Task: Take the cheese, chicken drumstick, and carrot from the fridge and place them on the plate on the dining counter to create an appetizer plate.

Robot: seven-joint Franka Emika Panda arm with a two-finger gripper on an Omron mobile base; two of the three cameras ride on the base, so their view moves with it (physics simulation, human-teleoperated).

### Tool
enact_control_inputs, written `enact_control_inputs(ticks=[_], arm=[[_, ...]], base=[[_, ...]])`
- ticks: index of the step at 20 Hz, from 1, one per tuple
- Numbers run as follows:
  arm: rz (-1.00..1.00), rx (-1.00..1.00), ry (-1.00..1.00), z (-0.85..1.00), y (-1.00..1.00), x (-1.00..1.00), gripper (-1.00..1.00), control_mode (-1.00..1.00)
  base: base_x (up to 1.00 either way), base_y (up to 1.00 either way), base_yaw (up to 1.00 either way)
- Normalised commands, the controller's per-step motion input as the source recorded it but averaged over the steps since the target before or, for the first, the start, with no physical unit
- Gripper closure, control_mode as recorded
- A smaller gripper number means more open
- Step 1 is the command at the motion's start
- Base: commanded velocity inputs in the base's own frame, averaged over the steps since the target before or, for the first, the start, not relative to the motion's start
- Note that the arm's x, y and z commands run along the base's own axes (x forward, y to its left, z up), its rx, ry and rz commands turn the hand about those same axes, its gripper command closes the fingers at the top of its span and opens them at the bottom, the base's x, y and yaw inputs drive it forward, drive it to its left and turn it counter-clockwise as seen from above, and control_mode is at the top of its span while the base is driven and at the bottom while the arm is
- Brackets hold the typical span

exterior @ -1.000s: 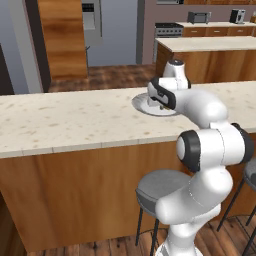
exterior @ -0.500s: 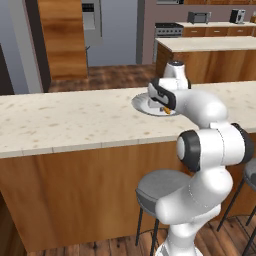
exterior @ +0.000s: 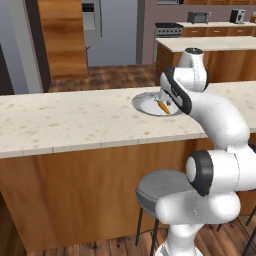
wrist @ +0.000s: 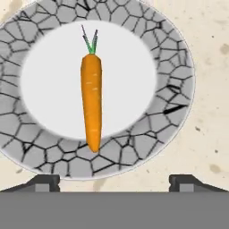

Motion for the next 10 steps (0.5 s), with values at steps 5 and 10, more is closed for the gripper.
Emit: enact_control_inputs(ticks=[5,10], arm=[[0.00,0.00,-0.13,0.62,-0.29,-1.00,-1.00,-1.00],[0.00,0.00,-0.23,0.31,-0.41,-1.00,-1.00,-1.00]], base=[[0.00,0.00,0.00],[0.00,0.00,0.00]])
